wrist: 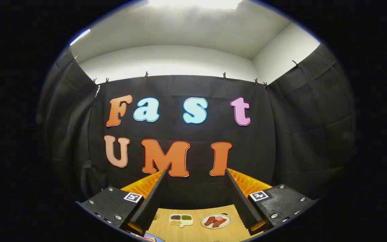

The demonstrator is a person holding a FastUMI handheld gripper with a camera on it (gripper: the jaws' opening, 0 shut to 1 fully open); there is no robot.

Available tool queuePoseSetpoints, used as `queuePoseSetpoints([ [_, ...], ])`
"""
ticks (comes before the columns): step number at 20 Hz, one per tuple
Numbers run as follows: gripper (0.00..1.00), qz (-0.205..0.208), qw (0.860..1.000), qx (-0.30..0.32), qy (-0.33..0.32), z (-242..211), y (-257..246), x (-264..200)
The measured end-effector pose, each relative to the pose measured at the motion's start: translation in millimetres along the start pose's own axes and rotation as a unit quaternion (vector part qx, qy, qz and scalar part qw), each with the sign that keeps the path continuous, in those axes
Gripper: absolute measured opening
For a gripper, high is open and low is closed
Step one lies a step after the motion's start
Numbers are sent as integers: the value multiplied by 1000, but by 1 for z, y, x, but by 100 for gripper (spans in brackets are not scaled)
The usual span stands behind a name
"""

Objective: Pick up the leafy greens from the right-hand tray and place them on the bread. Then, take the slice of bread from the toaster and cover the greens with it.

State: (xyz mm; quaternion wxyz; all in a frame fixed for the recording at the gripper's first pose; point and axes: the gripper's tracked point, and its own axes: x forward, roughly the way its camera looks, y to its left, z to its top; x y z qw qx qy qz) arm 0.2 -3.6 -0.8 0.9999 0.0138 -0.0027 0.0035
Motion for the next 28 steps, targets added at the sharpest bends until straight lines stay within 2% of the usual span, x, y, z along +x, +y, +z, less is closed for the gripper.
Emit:
queuePoseSetpoints([
  [9, 100, 0, 999, 6, 44, -41, -7, 5],
  [13, 100, 9, 995, 12, 95, -84, -4, 6],
  [18, 100, 26, 980, 42, 194, -157, 2, 1],
  [20, 100, 31, 966, 52, 252, -197, 5, -4],
  [23, 99, 33, 936, 39, 348, -265, 6, -21],
  [25, 98, 36, 911, 31, 409, -310, 6, -39],
  [28, 97, 48, 866, 30, 497, -374, 10, -68],
])
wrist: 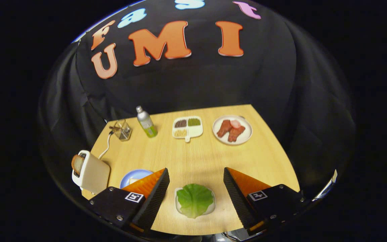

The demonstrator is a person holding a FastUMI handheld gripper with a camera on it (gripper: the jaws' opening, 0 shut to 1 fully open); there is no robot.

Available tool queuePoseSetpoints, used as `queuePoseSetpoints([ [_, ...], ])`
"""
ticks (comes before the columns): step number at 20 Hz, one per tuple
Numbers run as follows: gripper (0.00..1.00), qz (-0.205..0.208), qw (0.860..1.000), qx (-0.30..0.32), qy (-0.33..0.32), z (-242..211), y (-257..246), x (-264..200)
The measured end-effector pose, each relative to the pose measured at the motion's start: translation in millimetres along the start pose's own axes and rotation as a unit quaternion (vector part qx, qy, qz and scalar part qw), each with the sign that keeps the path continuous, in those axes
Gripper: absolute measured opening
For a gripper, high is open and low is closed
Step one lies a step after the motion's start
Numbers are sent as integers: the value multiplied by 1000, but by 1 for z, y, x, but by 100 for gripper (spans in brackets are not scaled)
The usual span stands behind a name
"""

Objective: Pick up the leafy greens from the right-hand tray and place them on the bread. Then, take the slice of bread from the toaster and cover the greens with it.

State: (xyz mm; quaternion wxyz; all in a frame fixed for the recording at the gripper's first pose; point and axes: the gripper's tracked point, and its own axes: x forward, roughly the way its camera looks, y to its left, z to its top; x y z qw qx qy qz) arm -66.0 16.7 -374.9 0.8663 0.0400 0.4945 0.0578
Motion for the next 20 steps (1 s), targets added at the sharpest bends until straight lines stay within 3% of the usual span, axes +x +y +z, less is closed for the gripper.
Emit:
queuePoseSetpoints([
  [3, 96, 26, 997, 9, 77, -50, 8, 22],
  [8, 94, 10, 986, -2, 165, -113, -1, 54],
  [20, 85, -25, 968, -34, 246, -165, -1, 107],
])
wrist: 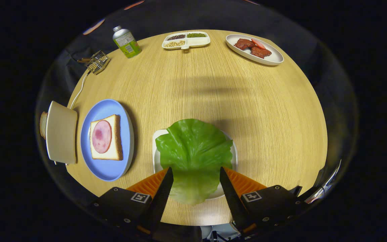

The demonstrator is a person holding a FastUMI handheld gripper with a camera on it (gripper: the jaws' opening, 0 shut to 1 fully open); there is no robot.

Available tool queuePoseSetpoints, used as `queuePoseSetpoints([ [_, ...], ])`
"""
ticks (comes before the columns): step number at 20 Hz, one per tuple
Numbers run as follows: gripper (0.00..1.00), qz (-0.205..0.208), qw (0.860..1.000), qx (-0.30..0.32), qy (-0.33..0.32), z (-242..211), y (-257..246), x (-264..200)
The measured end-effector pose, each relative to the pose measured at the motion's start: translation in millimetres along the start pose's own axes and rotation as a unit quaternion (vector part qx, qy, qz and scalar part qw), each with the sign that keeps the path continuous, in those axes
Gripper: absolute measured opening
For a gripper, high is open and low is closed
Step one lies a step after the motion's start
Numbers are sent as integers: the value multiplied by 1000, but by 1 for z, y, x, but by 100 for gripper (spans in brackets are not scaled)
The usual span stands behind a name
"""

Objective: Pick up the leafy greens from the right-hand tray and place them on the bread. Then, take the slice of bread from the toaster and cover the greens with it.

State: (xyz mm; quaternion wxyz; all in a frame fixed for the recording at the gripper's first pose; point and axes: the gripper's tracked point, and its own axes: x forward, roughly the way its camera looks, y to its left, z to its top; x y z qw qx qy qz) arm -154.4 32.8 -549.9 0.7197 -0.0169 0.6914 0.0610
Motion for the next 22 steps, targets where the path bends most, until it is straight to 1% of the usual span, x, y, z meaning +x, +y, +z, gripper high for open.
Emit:
queuePoseSetpoints([
  [2, 83, -11, 1000, -2, 4, 0, 0, 6],
  [6, 75, -12, 1000, 1, 16, -3, 3, 15],
  [9, 67, -15, 1000, -5, 13, -2, 1, 17],
  [12, 58, -19, 1000, 3, 11, -1, 4, 17],
  [13, 53, -20, 1000, 3, 7, 0, 5, 17],
  [14, 40, -21, 1000, 5, 3, 0, 6, 17],
  [15, 33, -22, 1000, 6, -3, 1, 6, 17],
  [16, 21, -21, 1000, 2, -8, 2, 7, 17],
  [17, 18, -19, 1000, -3, -10, 2, 7, 17],
  [18, 13, -19, 1000, -3, -12, 1, 6, 17],
  [19, 11, -16, 1000, 5, -11, 1, 7, 17],
  [20, 7, -5, 1000, 19, 2, -4, 11, 14],
  [21, 6, 15, 999, 35, 7, -5, 18, 7],
  [22, 4, 30, 999, 41, -1, -2, 23, 1],
])
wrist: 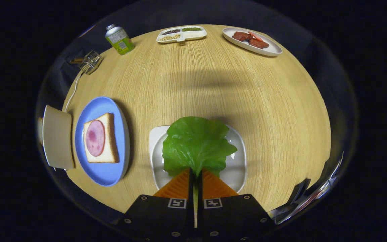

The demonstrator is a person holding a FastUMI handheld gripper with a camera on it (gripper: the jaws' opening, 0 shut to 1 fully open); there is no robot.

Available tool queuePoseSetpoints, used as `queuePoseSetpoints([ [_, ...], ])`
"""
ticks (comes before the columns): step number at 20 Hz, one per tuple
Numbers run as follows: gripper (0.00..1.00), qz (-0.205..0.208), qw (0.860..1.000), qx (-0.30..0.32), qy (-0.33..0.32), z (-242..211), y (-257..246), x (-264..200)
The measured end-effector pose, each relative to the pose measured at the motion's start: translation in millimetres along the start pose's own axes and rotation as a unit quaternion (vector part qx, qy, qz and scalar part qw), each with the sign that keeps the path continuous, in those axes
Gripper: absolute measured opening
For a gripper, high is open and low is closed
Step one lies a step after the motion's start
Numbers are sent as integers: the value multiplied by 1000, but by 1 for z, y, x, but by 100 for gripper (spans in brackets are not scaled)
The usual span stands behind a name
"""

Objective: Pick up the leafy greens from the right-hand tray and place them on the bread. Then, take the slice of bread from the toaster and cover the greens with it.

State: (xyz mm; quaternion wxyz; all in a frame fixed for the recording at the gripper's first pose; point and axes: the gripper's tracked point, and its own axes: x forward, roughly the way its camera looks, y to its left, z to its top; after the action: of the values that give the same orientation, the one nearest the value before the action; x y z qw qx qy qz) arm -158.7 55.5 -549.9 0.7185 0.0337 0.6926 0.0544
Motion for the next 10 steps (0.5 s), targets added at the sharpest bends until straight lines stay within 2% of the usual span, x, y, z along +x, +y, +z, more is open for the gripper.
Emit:
queuePoseSetpoints([
  [7, 4, 18, 999, -8, -47, 21, 20, -41],
  [10, 4, 37, 997, -15, -59, 28, 39, -57],
])
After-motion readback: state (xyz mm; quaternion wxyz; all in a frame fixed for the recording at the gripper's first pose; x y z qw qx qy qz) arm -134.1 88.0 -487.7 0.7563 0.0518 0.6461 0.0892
